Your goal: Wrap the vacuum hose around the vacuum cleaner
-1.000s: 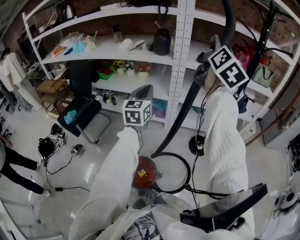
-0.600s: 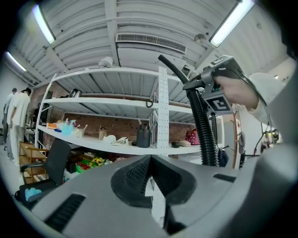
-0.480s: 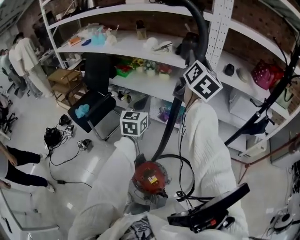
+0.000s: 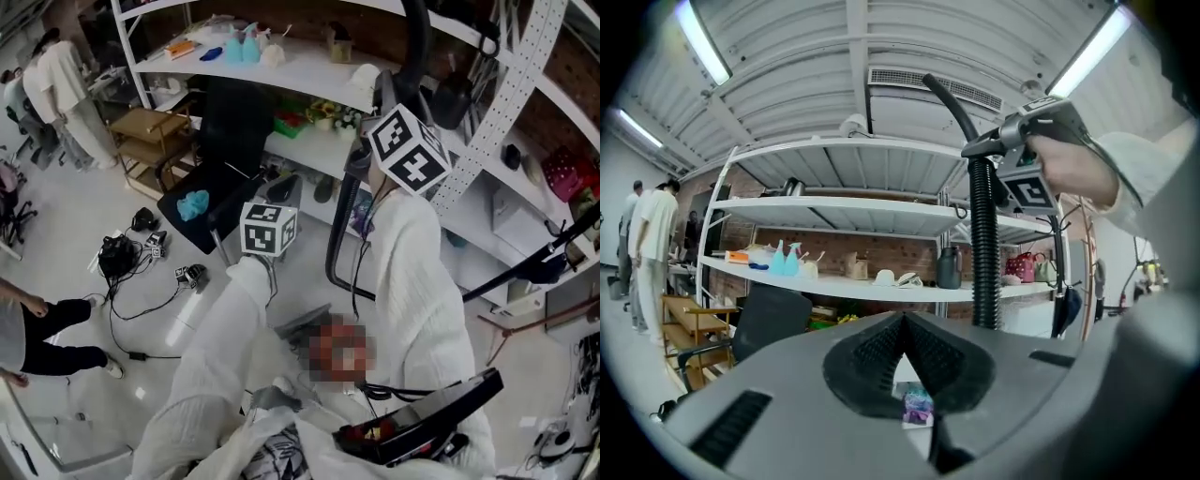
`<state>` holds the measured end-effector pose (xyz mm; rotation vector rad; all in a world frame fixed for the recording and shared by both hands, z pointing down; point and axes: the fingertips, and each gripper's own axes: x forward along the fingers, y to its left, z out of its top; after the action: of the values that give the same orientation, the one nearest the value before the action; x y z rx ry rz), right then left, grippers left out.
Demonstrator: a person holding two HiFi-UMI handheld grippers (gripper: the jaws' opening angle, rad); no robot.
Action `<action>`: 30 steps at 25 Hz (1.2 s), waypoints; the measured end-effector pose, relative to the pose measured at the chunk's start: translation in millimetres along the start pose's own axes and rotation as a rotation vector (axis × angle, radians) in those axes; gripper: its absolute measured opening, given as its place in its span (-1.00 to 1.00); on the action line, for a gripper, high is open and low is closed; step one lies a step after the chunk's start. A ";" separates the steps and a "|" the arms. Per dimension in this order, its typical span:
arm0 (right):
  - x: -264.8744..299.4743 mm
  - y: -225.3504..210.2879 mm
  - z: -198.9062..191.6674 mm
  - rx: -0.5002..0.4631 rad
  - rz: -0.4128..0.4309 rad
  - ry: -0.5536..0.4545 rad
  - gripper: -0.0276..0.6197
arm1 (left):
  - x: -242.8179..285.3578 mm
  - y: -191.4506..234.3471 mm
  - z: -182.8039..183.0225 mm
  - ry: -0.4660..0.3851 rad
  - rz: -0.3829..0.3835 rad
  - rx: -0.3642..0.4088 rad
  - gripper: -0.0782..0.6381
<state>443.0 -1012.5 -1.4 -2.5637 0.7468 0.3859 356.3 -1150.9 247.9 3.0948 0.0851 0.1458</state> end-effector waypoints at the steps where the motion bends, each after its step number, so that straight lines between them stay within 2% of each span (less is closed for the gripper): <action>1: 1.3 14.1 -15.5 0.010 0.010 0.025 -0.19 | -5.0 10.8 -1.5 0.005 0.004 -0.006 -0.78; 6: -12.0 73.3 -93.0 0.111 0.076 0.190 -0.19 | -44.6 44.7 -13.9 0.032 0.054 -0.013 -0.78; 10: -45.8 116.0 -134.8 0.176 0.151 0.313 -0.19 | -94.8 61.2 -28.2 0.048 0.151 -0.043 -0.78; 14: -110.2 153.5 -157.3 0.299 0.246 0.435 -0.19 | -164.2 53.3 -53.4 0.063 0.278 -0.071 -0.78; 18: -202.8 169.3 -169.0 0.395 0.351 0.558 -0.19 | -245.6 12.2 -89.5 0.061 0.432 -0.131 -0.78; 23: -327.8 157.0 -178.7 0.421 0.452 0.717 -0.19 | -349.1 -63.8 -144.9 0.072 0.645 -0.245 -0.78; 25: -363.1 152.3 -175.6 0.417 0.466 0.765 -0.19 | -378.4 -91.2 -150.0 0.079 0.688 -0.246 -0.78; 30: -440.4 158.9 -157.8 0.306 0.554 0.794 -0.19 | -440.7 -144.3 -152.0 0.049 0.733 -0.247 -0.78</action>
<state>16.7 -1015.7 248.4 -2.1350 1.6484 -0.5958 -103.9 -1025.9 351.8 2.7146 -0.9824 0.2281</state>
